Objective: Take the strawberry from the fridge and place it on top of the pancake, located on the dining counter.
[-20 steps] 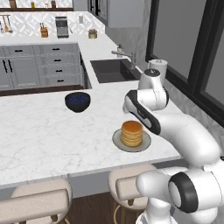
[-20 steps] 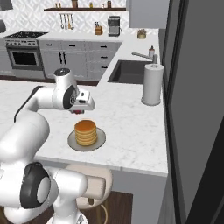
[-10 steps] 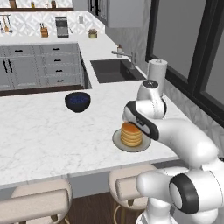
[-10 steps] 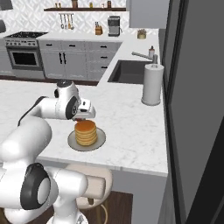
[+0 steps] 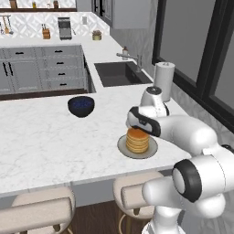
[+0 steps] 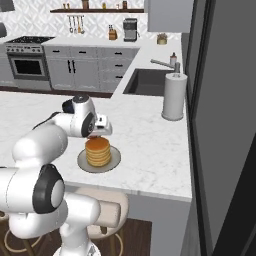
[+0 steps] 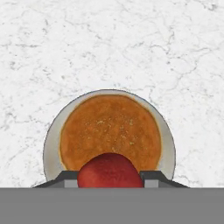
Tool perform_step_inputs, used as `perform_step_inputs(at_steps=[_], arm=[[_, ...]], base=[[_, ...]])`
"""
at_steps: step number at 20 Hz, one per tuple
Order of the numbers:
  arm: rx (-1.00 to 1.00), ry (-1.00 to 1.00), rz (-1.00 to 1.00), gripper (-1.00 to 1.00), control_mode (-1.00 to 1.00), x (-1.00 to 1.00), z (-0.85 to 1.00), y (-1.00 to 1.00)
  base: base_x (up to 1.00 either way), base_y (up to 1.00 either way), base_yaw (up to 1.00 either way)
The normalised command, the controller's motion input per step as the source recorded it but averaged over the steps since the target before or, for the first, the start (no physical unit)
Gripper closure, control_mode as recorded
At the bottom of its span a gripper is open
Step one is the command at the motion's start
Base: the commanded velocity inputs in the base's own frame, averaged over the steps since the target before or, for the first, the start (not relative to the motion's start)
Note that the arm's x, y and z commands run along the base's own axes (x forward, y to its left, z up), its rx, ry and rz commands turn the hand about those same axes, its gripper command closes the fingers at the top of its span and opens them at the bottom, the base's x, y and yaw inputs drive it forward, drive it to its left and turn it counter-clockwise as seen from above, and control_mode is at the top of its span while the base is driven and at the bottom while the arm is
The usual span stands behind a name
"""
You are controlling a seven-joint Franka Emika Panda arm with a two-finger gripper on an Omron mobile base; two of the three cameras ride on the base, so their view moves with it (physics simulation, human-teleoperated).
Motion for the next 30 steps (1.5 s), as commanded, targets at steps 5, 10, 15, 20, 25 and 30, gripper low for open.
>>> perform_step_inputs(at_steps=[5,10,15,20,25,30], arm=[[0.0,0.01,0.02,1.0,-1.0,0.1,-0.25,0.0],[0.0,0.02,0.04,1.0,-1.0,0.0,-0.13,0.0],[0.0,0.0,0.06,1.0,-1.0,0.0,-0.21,0.05],[-0.02,0.0,0.05,1.0,-1.0,0.01,-0.15,0.11],[0.0,0.0,0.03,1.0,-1.0,0.06,-0.02,0.02],[0.0,0.0,0.0,1.0,-1.0,0.01,0.02,-0.07]], base=[[0.0,0.0,0.0],[0.0,0.0,0.0],[0.0,0.0,0.0],[0.0,0.0,0.0],[0.0,0.0,0.0],[0.0,0.0,0.0]])
